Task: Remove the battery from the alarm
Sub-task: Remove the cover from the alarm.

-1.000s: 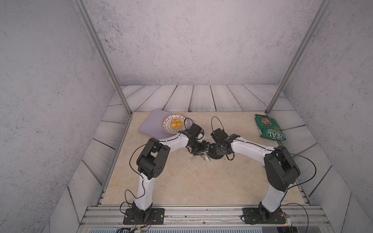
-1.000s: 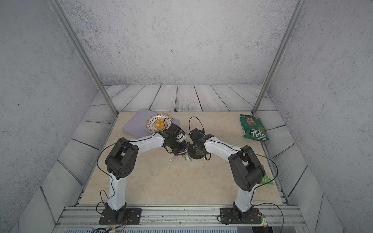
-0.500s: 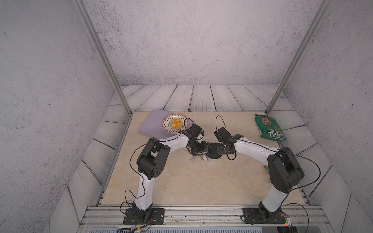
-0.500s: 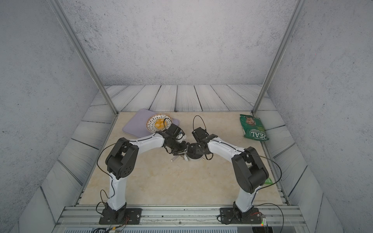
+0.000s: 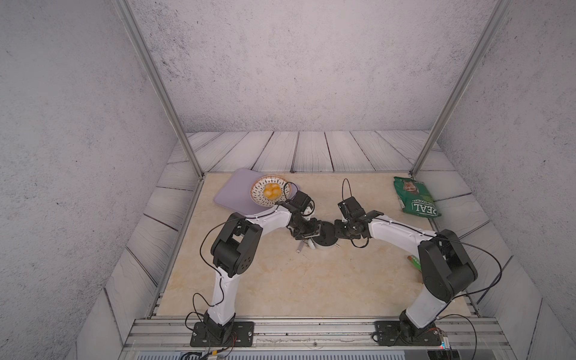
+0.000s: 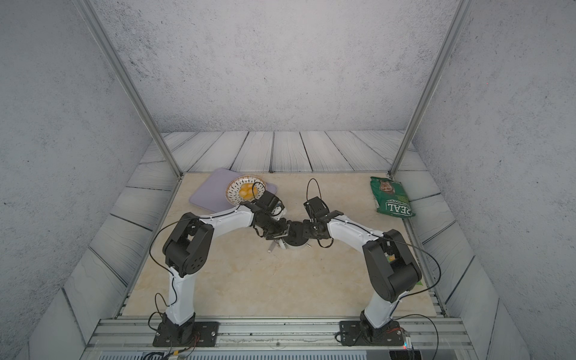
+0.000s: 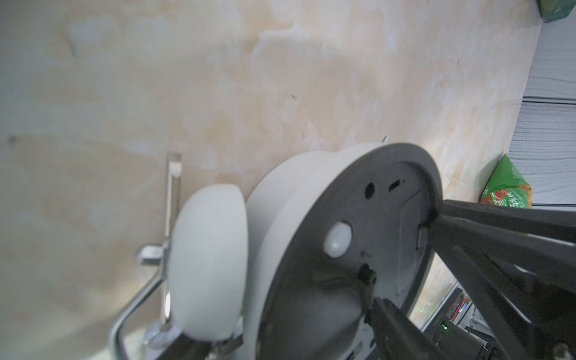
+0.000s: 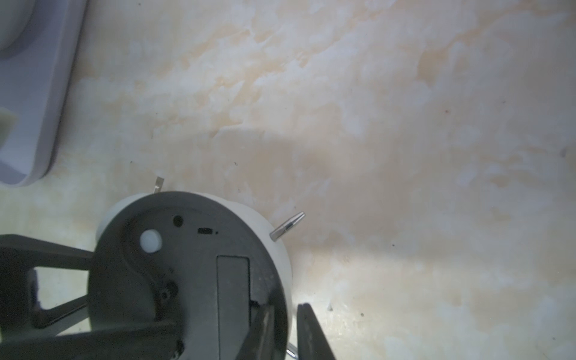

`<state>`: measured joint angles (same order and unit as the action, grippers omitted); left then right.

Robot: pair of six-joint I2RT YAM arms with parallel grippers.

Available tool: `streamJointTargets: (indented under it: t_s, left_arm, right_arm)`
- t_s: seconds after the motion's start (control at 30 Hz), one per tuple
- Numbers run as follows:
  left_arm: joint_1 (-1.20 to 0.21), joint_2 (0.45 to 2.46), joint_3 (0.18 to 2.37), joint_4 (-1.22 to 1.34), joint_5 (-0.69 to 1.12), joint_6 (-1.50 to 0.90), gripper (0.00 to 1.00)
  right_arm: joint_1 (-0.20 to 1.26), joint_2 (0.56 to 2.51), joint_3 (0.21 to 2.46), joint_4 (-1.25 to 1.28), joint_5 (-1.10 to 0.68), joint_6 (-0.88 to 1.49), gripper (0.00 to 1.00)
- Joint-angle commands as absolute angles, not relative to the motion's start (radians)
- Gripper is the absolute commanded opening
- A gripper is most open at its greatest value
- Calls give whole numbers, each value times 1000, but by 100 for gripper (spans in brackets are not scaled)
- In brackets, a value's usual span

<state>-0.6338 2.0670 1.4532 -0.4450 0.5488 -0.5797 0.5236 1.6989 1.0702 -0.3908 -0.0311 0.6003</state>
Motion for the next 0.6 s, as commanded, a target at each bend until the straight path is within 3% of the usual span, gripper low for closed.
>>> streamJointTargets:
  t_s: [0.0, 0.57]
  left_arm:
    - [-638, 2065, 1477, -453, 559, -559, 77]
    - [-639, 2042, 1474, -474, 518, -554, 79]
  right_arm:
    - [543, 1776, 985, -482, -187, 626, 19]
    - [477, 1661, 909, -413, -239, 651, 20]
